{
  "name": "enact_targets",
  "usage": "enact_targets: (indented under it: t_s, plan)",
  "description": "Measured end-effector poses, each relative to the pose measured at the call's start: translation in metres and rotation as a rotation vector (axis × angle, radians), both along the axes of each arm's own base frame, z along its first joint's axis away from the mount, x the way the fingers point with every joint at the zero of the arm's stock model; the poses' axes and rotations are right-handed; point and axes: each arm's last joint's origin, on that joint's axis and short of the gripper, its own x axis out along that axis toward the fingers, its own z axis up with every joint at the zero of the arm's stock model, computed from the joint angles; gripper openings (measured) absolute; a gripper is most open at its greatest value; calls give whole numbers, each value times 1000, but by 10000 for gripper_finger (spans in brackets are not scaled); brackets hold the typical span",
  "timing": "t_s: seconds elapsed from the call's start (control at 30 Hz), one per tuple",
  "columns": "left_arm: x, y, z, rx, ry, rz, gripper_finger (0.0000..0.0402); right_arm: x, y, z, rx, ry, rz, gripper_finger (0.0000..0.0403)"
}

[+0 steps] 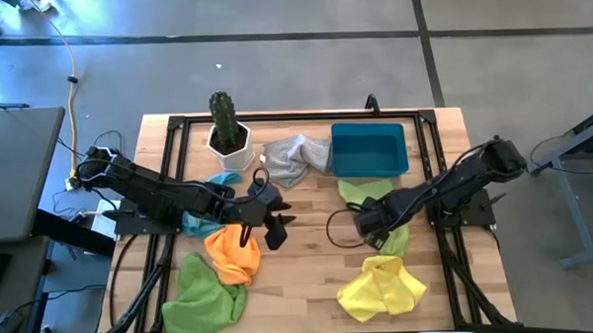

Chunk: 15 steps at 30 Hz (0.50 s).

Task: Fold microfiber towels
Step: Fold the light green microfiber cloth

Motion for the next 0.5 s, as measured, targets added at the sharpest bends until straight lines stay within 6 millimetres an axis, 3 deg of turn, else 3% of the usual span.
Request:
enact_targets:
  t_s: [0.2,0.43,0.5]
  plan:
    - [1,0,2,1,-23,-4,158,4,3,0,-30,74,11,164]
    - [1,0,2,54,-6,-42,158,9,4,8,-40,50,36,24]
    - [1,0,2,70,-1,-53,158,9,5,9,-33,50,54,8]
